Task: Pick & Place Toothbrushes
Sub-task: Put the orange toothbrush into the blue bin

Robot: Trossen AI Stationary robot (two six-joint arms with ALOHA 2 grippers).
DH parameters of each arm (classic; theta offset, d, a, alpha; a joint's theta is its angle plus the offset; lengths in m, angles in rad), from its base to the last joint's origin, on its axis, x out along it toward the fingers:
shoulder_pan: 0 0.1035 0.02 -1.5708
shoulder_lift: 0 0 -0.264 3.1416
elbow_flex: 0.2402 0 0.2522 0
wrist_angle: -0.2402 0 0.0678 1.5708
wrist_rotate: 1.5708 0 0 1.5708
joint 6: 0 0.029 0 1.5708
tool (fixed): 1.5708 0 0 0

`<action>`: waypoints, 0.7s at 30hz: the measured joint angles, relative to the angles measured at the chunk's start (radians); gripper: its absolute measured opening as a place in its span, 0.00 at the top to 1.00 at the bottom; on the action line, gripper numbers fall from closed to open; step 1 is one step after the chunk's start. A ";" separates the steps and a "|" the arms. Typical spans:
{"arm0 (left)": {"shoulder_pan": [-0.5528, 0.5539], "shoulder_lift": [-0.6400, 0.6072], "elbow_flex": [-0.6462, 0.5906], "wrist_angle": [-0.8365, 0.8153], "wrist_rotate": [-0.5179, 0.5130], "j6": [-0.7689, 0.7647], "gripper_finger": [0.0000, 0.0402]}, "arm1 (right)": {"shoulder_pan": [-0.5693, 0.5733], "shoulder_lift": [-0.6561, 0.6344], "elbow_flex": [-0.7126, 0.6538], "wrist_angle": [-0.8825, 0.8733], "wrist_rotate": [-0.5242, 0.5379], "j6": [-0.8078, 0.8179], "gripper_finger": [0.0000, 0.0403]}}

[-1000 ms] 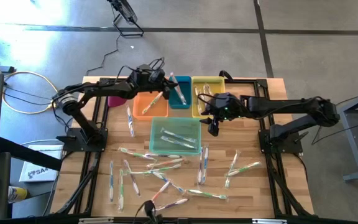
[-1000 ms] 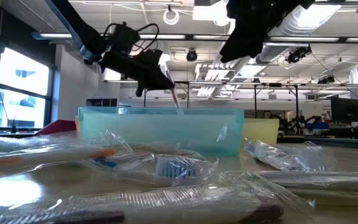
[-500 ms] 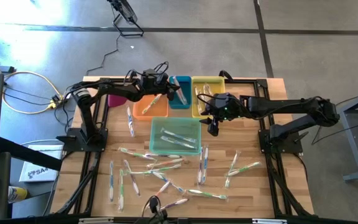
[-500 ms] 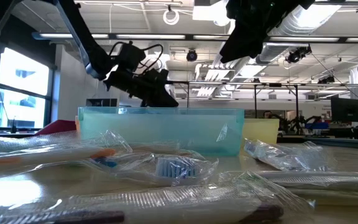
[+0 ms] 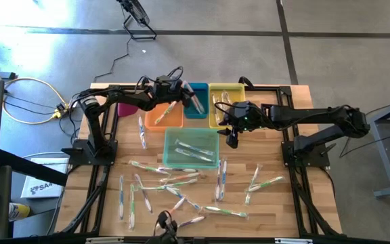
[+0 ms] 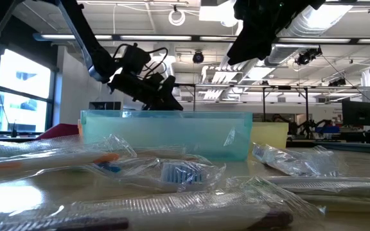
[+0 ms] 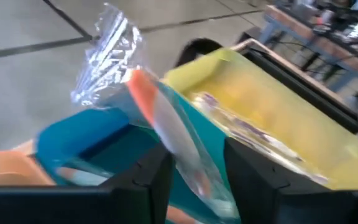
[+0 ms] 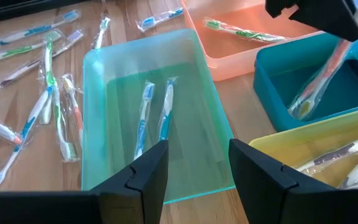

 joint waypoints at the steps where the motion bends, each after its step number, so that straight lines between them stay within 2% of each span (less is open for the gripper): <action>1: 0.000 0.000 0.000 -0.001 -0.028 0.003 0.64 | 0.000 0.000 0.000 0.000 0.000 0.000 0.60; 4: 0.000 0.000 0.000 -0.001 -0.112 0.024 0.61 | 0.000 0.000 0.000 0.000 0.000 0.000 0.60; 7: 0.000 0.000 0.000 -0.002 -0.143 0.052 0.61 | 0.000 0.000 0.000 0.000 0.000 0.000 0.60; 21: -0.002 0.000 0.004 -0.044 -0.143 0.129 0.61 | 0.000 0.000 0.000 0.000 0.000 0.000 0.60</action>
